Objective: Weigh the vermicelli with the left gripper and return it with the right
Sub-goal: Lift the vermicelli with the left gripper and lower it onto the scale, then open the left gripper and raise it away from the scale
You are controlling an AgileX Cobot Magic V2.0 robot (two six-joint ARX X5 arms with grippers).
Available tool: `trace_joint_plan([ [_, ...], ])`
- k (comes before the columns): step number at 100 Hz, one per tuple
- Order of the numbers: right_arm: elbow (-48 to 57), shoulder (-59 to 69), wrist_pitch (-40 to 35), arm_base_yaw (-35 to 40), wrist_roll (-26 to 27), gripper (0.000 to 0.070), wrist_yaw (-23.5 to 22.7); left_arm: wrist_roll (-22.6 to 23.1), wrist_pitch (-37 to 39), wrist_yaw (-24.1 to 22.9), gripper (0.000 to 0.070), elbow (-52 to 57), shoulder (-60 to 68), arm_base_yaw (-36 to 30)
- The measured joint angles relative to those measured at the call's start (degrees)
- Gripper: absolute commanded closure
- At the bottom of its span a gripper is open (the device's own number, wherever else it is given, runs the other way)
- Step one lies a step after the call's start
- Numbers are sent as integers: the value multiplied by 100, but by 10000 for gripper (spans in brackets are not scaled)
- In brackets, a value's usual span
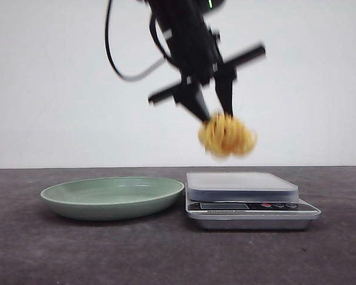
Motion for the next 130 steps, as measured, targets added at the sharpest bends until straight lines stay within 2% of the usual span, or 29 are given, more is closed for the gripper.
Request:
trace_joint_plan([
  [19, 0, 0, -22, 0, -46, 155, 0, -68, 0, 63, 694, 0, 278, -24],
  [22, 0, 0, -22, 0, -48, 155, 0, -83, 7, 72, 678, 0, 293, -37],
  [27, 0, 0, -22, 0, -48, 155, -2, -101, 13, 101, 560, 0, 306, -59],
  [36, 0, 0, -22, 0, -48, 155, -7, -129, 15, 199, 195, 0, 356, -77],
  [38, 0, 0, -24, 0, -48, 155, -7, -129, 26, 232, 144, 0, 369, -77],
  [40, 0, 0, -24, 0, -48, 155, -7, -129, 39, 249, 123, 0, 378, -77],
  [48, 0, 0, -24, 0, -48, 155, -7, -122, 131, 256, 156, 0, 382, -77],
  [59, 0, 0, -48, 0, -48, 155, -7, -83, 79, 256, 156, 96, 382, -77],
  [76, 0, 0, -63, 0, -50, 155, -7, 306, -289, 83, 157, 678, 328, -74],
  [85, 0, 0, -122, 0, -59, 155, -7, 575, -564, -181, 167, 1023, 94, -74],
  [95, 0, 0, -190, 0, -90, 155, -7, 933, -776, -568, 239, 1423, -413, -74],
  [108, 0, 0, -192, 0, -127, 155, -7, 1370, -780, -1045, 239, 1740, -1421, -74],
  [130, 0, 0, -197, 0, -184, 155, -7, 1834, -1045, -1672, 238, 1777, -3174, -77],
])
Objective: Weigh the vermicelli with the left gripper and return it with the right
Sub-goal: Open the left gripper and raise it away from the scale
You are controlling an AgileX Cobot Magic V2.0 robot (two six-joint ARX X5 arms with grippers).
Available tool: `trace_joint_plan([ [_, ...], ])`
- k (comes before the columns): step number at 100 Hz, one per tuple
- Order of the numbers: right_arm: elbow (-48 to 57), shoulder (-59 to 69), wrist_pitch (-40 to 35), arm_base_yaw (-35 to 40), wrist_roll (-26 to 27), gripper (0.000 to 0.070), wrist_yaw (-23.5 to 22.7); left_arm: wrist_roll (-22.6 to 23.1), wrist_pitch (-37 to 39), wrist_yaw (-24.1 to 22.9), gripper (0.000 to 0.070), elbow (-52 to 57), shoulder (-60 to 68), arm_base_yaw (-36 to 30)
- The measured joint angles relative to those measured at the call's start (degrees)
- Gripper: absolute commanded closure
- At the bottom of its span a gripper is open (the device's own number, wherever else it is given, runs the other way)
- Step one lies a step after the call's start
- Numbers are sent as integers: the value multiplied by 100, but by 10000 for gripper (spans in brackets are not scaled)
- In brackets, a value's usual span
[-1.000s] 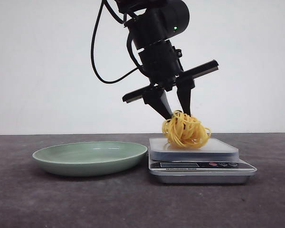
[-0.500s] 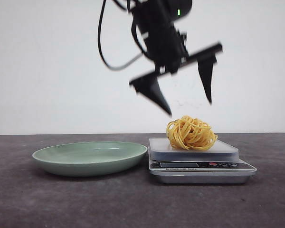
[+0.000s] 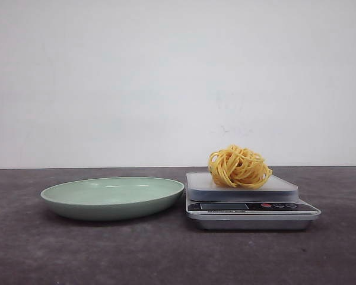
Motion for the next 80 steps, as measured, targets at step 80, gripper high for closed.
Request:
trace_joint_plan([
  [80, 0, 0, -9, 0, -55, 155, 0, -581, -2828, -933, 239, -1021, -4846, 291],
])
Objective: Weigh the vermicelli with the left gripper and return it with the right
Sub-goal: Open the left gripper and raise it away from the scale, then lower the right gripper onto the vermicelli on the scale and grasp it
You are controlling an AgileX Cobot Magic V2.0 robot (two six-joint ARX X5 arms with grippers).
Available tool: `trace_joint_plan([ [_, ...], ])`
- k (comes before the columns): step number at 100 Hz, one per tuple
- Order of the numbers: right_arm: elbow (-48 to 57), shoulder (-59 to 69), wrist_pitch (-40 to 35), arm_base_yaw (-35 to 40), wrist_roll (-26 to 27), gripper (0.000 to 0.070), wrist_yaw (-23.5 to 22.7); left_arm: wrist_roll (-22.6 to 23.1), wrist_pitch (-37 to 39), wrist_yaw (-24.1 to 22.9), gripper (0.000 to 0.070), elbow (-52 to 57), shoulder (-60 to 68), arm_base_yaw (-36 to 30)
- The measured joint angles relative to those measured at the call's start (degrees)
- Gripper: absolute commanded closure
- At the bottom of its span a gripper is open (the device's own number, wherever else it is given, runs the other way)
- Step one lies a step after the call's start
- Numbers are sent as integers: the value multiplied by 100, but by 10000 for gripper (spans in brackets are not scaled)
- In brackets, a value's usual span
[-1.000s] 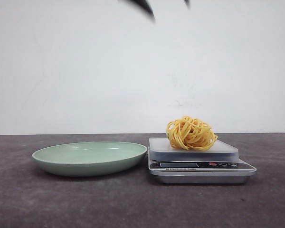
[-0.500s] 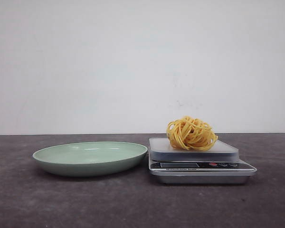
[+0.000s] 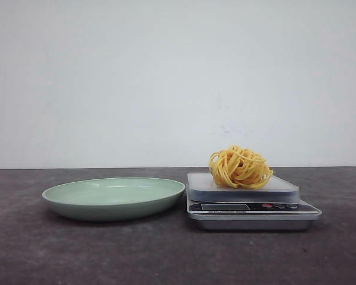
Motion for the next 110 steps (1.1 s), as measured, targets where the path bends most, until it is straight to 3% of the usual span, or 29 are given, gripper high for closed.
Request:
trace_joint_plan([
  [21, 0, 0, 0, 0, -2, 155, -2, -352, 2, 238, 239, -2020, -1532, 765],
  [60, 0, 262, 293, 358, 216, 156, -2, -538, 1121, 2347, 239, -5906, -3757, 2638],
  [73, 2, 798, 581, 841, 546, 157, 118, -542, 1298, 2874, 239, -6476, -3748, 2879],
  [95, 2, 2190, 1235, 2159, 992, 162, 1104, -525, 1687, 2887, 239, -6585, -3751, 2922],
  [110, 284, 3235, 1412, 2761, 1231, 159, 1482, -483, 1676, 2883, 239, -6585, -3751, 2922],
])
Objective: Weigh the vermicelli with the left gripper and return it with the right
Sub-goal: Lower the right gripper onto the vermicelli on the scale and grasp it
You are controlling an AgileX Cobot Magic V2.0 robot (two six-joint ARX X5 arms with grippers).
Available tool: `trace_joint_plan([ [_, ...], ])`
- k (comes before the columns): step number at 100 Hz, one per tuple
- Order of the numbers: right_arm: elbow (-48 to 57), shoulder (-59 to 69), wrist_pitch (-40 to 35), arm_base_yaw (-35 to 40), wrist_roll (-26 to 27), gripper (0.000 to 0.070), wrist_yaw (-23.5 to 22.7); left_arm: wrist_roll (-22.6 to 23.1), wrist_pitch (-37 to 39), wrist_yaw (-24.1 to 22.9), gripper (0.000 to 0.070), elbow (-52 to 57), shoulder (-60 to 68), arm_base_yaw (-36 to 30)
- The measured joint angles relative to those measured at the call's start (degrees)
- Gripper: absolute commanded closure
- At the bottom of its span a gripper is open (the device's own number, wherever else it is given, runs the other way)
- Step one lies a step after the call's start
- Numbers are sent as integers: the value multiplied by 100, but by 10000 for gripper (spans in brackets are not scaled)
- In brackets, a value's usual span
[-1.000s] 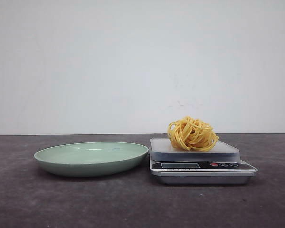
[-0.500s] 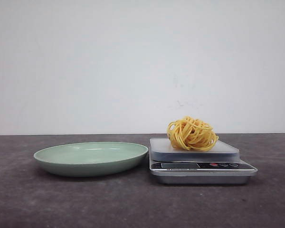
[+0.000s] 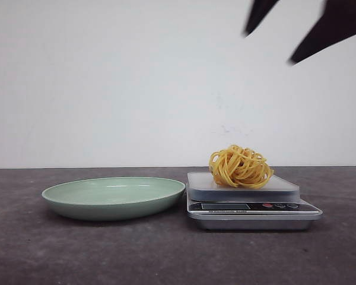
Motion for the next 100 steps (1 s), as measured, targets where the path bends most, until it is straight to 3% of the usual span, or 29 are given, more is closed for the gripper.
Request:
trace_joint_plan([
  [39, 1602, 2190, -710, 48, 280, 147, 212, 103, -170, 0, 239, 0, 0, 0],
  [79, 1626, 3338, -612, -125, 341, 149, 321, 164, -175, 0, 239, 0, 0, 0],
  [100, 1626, 3423, -446, -144, 452, 197, 306, 164, -278, 0, 239, -2, 0, 0],
])
